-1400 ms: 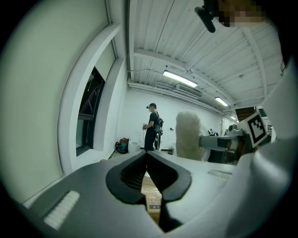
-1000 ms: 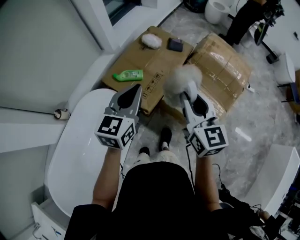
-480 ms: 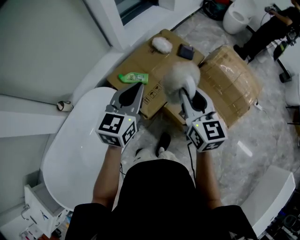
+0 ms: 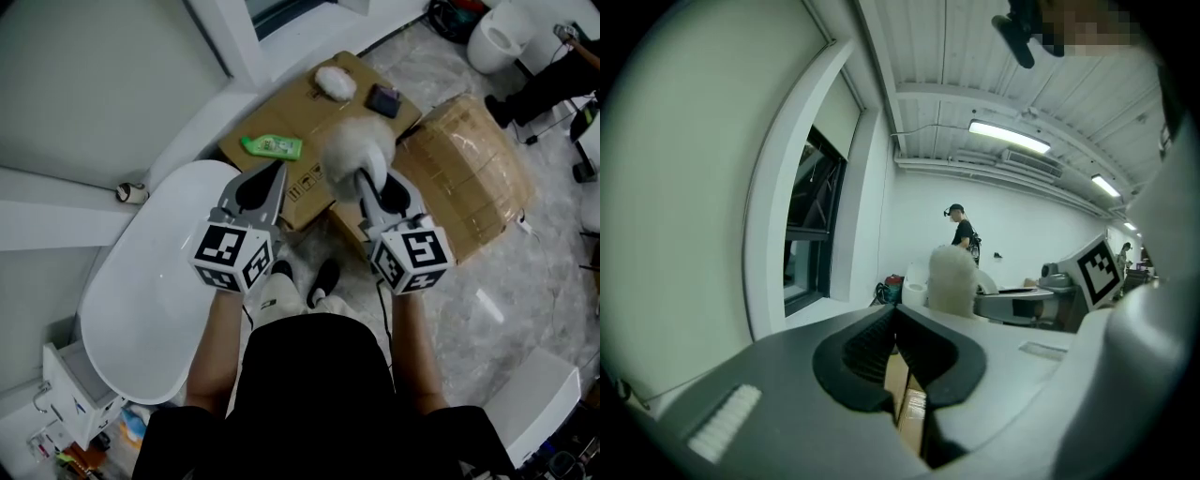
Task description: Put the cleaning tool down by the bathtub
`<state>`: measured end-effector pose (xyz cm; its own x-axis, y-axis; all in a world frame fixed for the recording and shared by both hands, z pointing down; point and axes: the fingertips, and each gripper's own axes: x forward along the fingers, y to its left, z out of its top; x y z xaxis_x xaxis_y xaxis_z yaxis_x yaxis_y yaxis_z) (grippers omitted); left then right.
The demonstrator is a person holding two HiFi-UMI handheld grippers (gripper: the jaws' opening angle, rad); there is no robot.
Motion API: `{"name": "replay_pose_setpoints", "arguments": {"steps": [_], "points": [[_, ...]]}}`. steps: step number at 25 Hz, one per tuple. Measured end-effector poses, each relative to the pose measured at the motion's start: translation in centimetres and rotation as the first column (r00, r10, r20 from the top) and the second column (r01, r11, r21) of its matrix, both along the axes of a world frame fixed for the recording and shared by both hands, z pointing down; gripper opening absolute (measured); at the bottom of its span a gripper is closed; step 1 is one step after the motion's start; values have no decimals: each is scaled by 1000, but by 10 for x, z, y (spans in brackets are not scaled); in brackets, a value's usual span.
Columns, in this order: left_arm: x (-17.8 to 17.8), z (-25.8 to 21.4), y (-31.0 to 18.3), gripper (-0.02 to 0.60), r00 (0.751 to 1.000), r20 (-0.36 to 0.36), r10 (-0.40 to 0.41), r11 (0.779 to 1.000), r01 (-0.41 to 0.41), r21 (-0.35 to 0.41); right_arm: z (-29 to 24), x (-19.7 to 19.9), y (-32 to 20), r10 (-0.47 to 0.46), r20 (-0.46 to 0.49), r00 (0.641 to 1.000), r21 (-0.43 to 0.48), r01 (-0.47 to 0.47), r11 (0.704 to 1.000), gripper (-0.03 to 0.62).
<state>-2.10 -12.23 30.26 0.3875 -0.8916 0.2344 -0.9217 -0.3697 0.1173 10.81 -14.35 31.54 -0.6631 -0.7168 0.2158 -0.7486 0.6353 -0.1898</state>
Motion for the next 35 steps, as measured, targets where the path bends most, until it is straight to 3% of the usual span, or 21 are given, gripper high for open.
{"name": "replay_pose_setpoints", "arguments": {"steps": [10,20,35], "points": [[-12,14,-7,-3,1000,-8,-9,999,8,-38,21,-10,-18,7,-12,1000,-59,-8,998,95],[-33,30,-40,-3,999,-28,39,996,-41,-75,48,-33,-52,45,-54,998,-121,-51,991,95],[-67,82,-110,-3,990,-87,112,976,-125,-177,126,-67,-110,110,-143,984,-257,-144,956,95]]}}
